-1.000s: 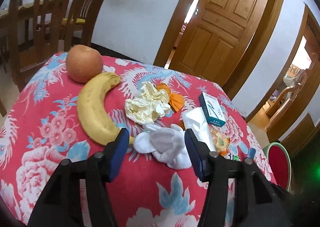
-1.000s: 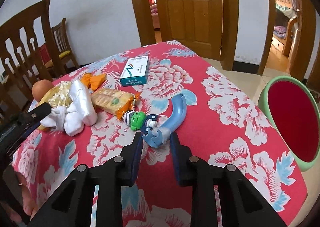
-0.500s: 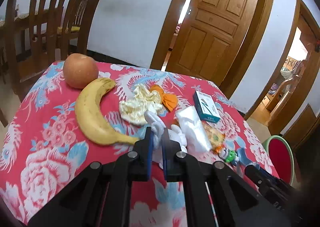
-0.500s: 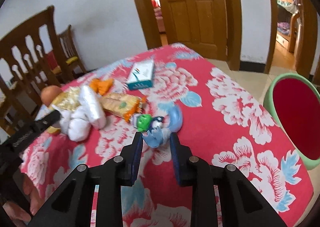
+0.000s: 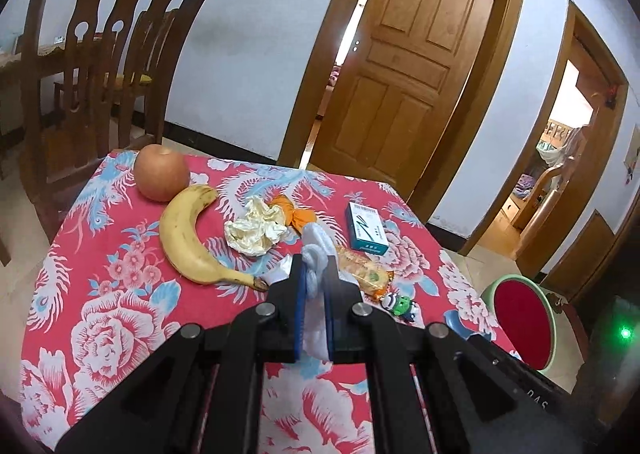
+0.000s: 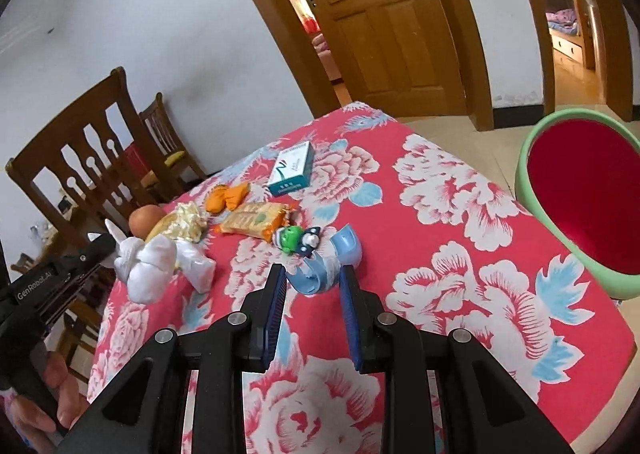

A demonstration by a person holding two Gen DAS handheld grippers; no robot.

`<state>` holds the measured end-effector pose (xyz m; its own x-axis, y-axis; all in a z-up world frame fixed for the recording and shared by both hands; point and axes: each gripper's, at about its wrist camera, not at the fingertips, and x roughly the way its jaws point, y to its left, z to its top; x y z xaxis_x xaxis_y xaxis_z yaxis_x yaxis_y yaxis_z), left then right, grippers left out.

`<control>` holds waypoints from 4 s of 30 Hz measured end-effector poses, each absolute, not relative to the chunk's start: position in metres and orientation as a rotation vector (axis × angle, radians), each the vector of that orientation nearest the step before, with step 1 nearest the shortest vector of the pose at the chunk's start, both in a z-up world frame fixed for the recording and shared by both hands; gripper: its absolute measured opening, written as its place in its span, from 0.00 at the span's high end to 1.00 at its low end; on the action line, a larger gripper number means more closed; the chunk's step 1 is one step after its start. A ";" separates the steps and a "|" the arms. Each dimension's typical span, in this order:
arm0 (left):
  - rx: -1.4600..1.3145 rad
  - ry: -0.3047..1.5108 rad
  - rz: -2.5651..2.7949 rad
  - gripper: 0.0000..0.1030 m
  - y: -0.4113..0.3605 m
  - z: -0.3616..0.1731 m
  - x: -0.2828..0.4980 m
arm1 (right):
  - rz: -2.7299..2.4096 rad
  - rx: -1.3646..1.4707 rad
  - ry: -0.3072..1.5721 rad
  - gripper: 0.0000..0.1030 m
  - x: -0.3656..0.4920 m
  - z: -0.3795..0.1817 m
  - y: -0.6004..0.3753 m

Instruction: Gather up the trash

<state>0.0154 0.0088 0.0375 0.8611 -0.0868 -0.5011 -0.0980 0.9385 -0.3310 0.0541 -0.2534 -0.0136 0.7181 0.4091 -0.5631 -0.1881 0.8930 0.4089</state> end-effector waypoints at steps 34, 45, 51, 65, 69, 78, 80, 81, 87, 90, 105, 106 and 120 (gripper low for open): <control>-0.246 0.561 -0.111 0.94 -0.086 0.067 0.020 | 0.362 0.445 0.610 0.73 0.040 0.006 -0.316; -0.216 0.569 -0.151 0.94 -0.120 0.069 0.024 | 0.331 0.452 0.598 0.70 0.036 0.000 -0.351; -0.222 0.579 -0.155 0.94 -0.125 0.064 0.022 | 0.277 0.233 0.607 0.45 0.026 -0.017 -0.333; -0.243 0.599 -0.144 0.94 -0.117 0.054 0.018 | 0.245 0.152 0.709 0.71 0.058 -0.043 -0.295; -0.253 0.603 -0.146 0.94 -0.114 0.052 0.018 | 0.274 0.206 0.738 0.99 0.062 -0.048 -0.299; -0.265 0.619 -0.159 0.94 -0.115 0.046 0.022 | 0.285 0.334 0.673 0.99 0.050 -0.037 -0.330; -0.259 0.619 -0.173 0.94 -0.120 0.046 0.023 | 0.285 0.346 0.658 0.99 0.047 -0.032 -0.336; -0.257 0.619 -0.179 0.94 -0.123 0.046 0.023 | 0.281 0.345 0.653 0.99 0.046 -0.030 -0.338; -0.242 0.611 -0.200 0.94 -0.137 0.050 0.022 | 0.272 0.344 0.637 0.99 0.044 -0.025 -0.348; -0.226 0.611 -0.220 0.94 -0.149 0.052 0.023 | 0.266 0.356 0.627 0.99 0.044 -0.024 -0.356; -0.156 0.620 -0.417 0.94 -0.253 0.058 0.051 | 0.091 0.479 0.588 0.99 0.041 -0.029 -0.458; -0.152 0.622 -0.430 0.94 -0.261 0.058 0.053 | 0.072 0.491 0.585 0.99 0.041 -0.030 -0.470; -0.103 0.702 -0.561 0.94 -0.361 0.020 0.096 | -0.036 0.537 0.586 0.99 0.055 -0.054 -0.545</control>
<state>0.0957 -0.3610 0.0203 0.6231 -0.5217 -0.5827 0.4539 0.8480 -0.2738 0.0551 -0.5452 -0.0538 0.8363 0.1170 -0.5356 0.1819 0.8624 0.4724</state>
